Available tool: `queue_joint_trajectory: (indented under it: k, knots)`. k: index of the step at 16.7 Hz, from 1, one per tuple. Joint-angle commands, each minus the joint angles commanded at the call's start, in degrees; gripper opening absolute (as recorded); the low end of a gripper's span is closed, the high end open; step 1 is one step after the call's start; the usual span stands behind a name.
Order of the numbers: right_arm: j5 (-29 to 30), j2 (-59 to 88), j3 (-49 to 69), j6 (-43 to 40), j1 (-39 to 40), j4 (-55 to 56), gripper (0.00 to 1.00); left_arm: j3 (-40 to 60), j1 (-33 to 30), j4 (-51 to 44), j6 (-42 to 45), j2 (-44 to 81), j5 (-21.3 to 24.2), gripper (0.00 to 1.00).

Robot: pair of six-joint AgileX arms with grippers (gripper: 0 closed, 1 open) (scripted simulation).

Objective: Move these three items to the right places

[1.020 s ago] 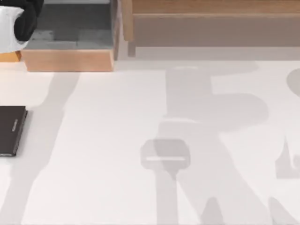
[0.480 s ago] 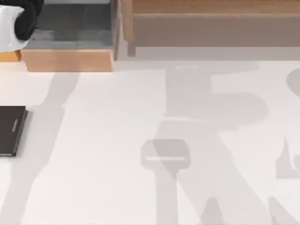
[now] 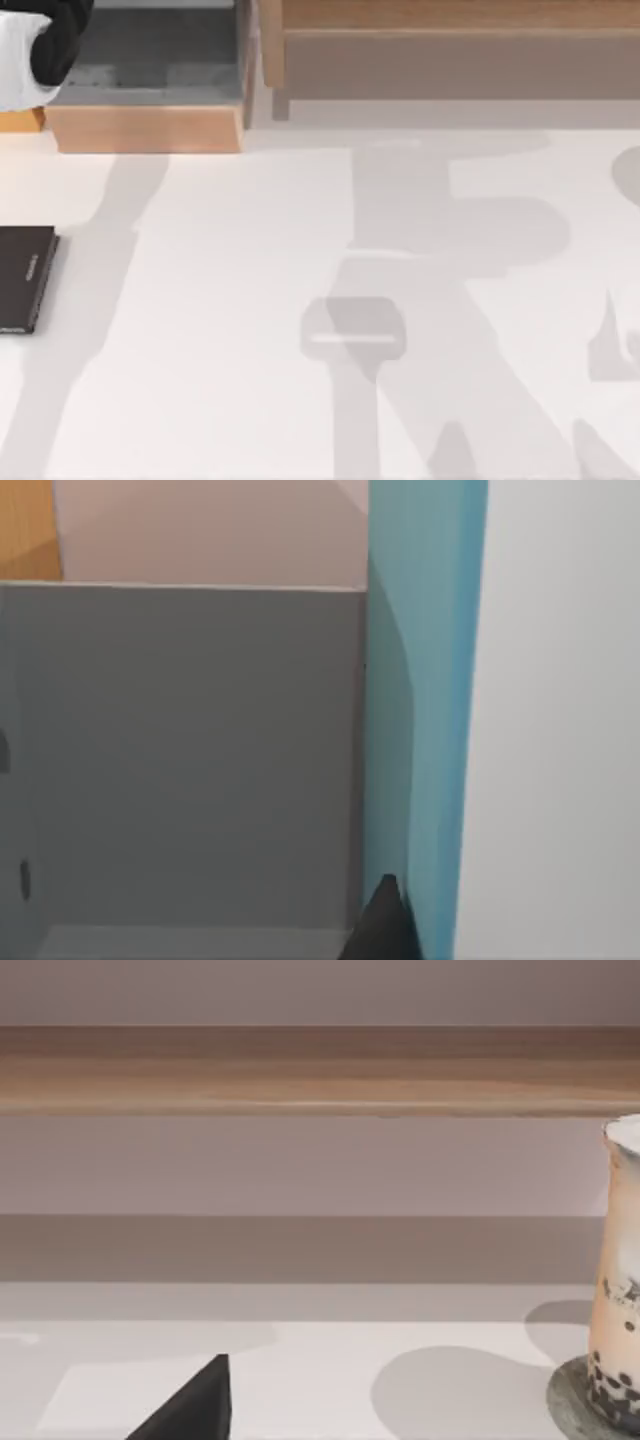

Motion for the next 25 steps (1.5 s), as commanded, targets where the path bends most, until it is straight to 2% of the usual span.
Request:
queue_joint_trajectory:
  k: [18,21,25]
  knots:
    - [0.0,0.0,0.0,0.0,0.0,0.0,1.00,-1.4,-0.1,-1.1,0.2,-2.7,-0.2,0.00]
    - [0.0,0.0,0.0,0.0,0.0,0.0,1.00,-3.6,-0.6,2.1,3.8,-6.1,3.3,0.00]
    - [0.0,0.0,0.0,0.0,0.0,0.0,1.00,-13.1,1.4,8.9,17.0,-15.1,13.9,0.00]
